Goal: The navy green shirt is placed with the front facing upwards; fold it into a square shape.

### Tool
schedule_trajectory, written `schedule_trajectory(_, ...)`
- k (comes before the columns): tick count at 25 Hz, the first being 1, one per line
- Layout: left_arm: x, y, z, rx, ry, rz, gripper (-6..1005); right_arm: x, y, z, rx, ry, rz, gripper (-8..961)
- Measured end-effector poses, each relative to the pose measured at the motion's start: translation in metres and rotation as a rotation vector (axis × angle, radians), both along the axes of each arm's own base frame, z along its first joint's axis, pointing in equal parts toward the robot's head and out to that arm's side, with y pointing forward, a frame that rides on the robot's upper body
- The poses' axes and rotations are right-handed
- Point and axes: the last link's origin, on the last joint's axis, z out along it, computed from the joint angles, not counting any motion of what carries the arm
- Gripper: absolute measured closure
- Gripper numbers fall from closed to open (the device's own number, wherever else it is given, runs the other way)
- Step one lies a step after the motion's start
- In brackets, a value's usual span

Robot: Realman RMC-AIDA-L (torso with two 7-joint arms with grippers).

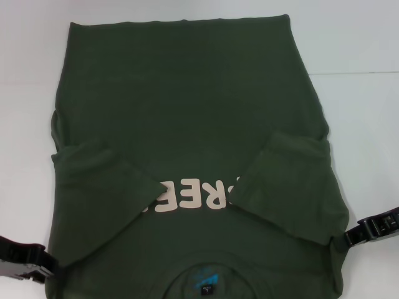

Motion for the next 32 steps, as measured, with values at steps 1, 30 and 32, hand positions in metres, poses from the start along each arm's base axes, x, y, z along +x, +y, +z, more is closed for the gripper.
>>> schedule_trajectory(1, 0.000, 0.001, 0.000, 0.002, 0.001, -0.002, 607, 0.000, 0.000, 0.000, 0.000, 0.000, -0.001, 910)
schedule_trajectory(30, -0.027, -0.013, 0.002, 0.084, -0.271, -0.337, 986, 0.047, -0.044, -0.016, 0.231, 0.351, 0.167, 910)
schedule_trajectory(32, -0.031, -0.015, 0.002, 0.096, -0.290, -0.382, 985, 0.049, -0.049, -0.018, 0.267, 0.386, 0.197, 910)
